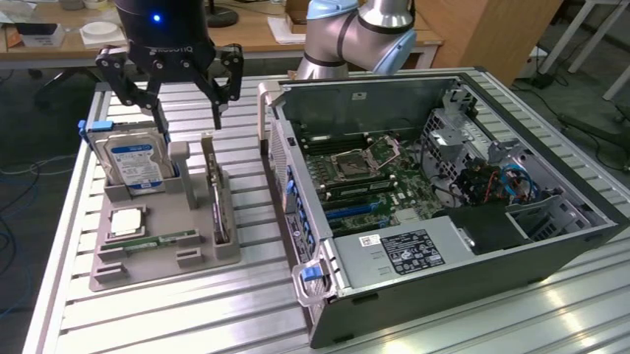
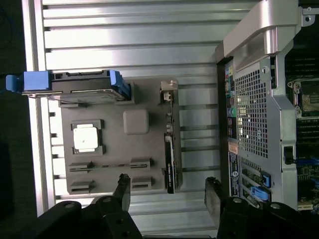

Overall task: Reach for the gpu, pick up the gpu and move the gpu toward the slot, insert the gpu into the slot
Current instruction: 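Pick up the gpu and move the gpu toward the slot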

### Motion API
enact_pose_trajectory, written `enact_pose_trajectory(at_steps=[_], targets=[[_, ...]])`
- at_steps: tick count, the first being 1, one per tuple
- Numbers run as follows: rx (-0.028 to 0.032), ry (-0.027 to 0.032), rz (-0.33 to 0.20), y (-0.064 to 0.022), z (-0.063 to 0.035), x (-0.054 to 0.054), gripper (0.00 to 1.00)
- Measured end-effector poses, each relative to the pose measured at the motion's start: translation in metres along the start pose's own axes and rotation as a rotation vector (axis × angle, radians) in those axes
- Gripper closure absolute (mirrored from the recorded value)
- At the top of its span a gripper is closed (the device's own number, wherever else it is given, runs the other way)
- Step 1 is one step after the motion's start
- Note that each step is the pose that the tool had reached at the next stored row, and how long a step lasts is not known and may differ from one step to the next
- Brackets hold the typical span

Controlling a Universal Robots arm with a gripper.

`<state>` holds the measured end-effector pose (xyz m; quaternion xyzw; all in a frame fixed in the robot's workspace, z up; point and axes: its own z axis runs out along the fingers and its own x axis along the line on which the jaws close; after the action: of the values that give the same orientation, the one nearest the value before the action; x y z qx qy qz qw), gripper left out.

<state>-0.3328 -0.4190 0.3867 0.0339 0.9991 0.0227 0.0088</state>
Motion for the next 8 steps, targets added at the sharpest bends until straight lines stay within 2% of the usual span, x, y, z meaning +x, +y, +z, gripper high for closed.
enact_pose_trajectory(at_steps=[8], targets=[[-0.001,0.0022,-0.049,-0.0015,0.0012,-0.0001,0.29]])
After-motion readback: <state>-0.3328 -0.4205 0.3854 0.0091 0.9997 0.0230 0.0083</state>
